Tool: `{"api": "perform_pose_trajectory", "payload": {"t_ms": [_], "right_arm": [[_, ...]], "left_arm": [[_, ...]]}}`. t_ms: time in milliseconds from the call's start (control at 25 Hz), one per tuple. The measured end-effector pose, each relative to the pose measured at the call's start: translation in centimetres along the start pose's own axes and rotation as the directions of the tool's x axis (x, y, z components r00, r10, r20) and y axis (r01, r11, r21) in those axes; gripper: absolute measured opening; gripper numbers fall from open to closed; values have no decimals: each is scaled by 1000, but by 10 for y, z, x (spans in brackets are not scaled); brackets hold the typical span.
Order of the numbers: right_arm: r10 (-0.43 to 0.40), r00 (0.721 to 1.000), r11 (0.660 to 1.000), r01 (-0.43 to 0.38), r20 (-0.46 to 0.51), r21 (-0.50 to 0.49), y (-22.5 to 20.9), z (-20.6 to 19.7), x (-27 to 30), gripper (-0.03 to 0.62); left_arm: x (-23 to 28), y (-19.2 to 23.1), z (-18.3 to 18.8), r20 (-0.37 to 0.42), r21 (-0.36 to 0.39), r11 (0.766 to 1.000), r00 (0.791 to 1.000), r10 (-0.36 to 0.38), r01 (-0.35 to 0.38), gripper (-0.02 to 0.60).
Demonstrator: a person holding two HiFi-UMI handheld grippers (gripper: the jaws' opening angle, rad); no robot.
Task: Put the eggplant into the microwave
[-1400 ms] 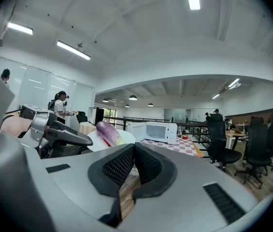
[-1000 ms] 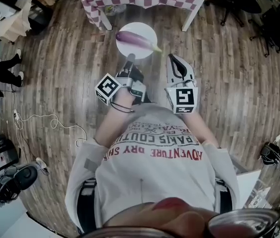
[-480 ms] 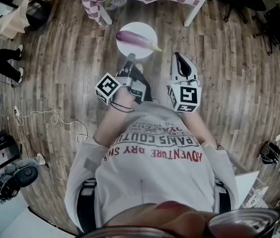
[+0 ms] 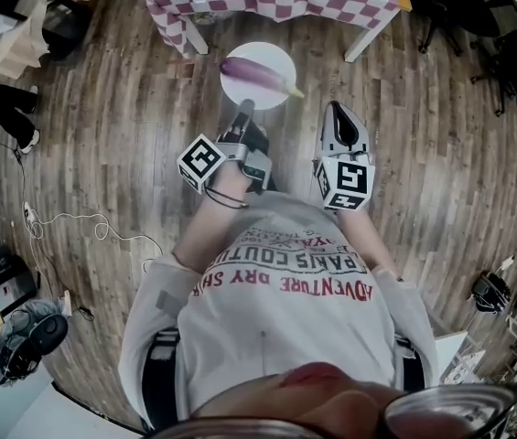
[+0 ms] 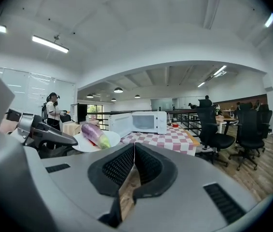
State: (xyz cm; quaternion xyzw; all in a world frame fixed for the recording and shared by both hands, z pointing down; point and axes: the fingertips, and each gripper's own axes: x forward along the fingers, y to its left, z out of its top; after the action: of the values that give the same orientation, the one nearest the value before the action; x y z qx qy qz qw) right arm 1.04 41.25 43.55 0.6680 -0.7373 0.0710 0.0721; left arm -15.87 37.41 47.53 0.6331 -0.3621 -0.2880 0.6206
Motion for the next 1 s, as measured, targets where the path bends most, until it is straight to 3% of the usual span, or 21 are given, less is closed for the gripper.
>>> {"api": "perform_pose_trajectory", "payload": {"t_ms": [640, 1000], "right_arm": [[-56, 998, 998, 56, -20, -14, 14, 59, 219, 26], [-47, 998, 999, 46, -49, -15, 8, 63, 289, 26]], "left_arm": [[173, -21, 146, -126, 3, 1000, 992, -26, 27, 34], [226, -9, 179, -143, -20, 1000, 990, 2, -5, 34]]}}
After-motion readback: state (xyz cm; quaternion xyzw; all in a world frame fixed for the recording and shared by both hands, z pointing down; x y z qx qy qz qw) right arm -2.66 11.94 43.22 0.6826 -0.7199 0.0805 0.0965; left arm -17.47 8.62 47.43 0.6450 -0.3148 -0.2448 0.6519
